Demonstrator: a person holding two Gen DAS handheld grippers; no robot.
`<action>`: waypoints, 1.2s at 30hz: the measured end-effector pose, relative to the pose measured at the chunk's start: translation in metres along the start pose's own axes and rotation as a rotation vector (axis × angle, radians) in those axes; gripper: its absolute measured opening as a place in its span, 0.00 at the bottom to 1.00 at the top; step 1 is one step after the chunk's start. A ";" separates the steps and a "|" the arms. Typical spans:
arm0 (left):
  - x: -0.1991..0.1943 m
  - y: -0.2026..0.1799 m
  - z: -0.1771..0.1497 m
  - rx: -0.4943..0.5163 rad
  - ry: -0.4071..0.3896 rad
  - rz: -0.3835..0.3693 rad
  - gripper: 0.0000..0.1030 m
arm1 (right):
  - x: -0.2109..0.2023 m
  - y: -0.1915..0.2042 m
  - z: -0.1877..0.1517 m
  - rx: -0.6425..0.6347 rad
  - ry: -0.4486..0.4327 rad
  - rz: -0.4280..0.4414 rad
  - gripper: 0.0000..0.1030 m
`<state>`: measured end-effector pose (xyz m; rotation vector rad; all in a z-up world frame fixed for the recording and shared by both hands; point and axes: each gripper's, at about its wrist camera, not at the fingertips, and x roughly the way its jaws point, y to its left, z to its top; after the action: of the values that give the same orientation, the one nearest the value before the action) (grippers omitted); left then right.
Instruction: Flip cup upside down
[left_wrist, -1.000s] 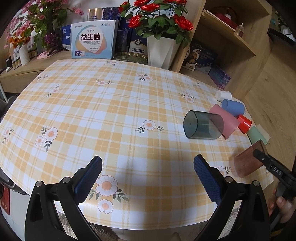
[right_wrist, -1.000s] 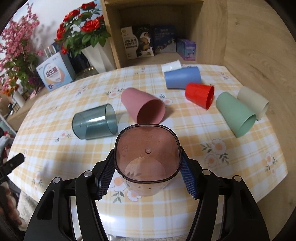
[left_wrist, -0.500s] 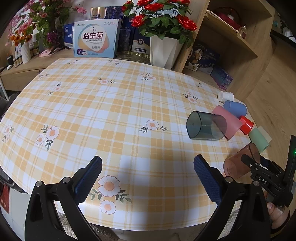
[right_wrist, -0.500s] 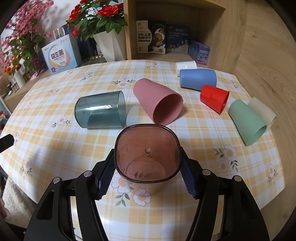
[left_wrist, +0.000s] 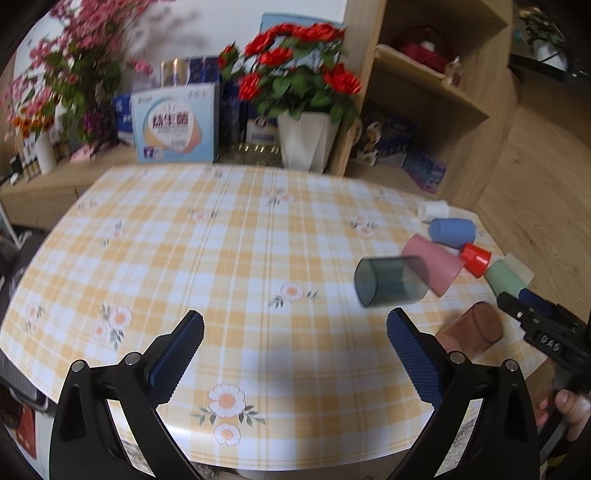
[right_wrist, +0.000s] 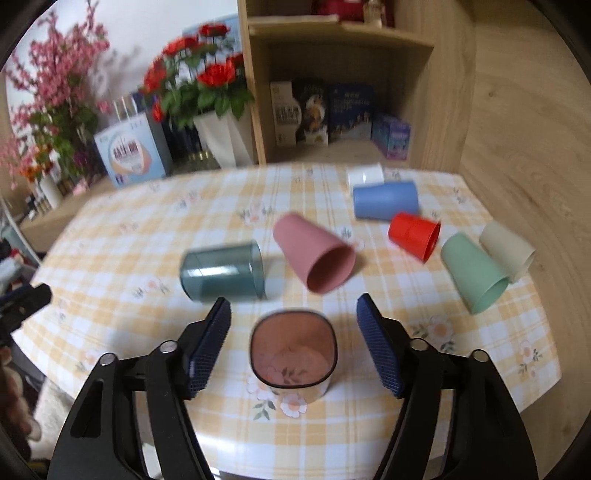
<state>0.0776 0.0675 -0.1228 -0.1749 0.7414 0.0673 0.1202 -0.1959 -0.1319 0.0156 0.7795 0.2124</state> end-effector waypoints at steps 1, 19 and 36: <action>-0.005 -0.002 0.004 0.012 -0.009 -0.005 0.94 | -0.008 0.001 0.004 0.003 -0.016 0.007 0.73; -0.113 -0.036 0.035 0.120 -0.252 -0.019 0.94 | -0.126 0.008 0.025 0.022 -0.204 0.013 0.85; -0.121 -0.042 0.038 0.124 -0.251 -0.017 0.94 | -0.146 0.009 0.031 0.013 -0.246 -0.008 0.85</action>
<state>0.0191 0.0334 -0.0077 -0.0523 0.4914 0.0261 0.0394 -0.2138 -0.0072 0.0505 0.5357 0.1938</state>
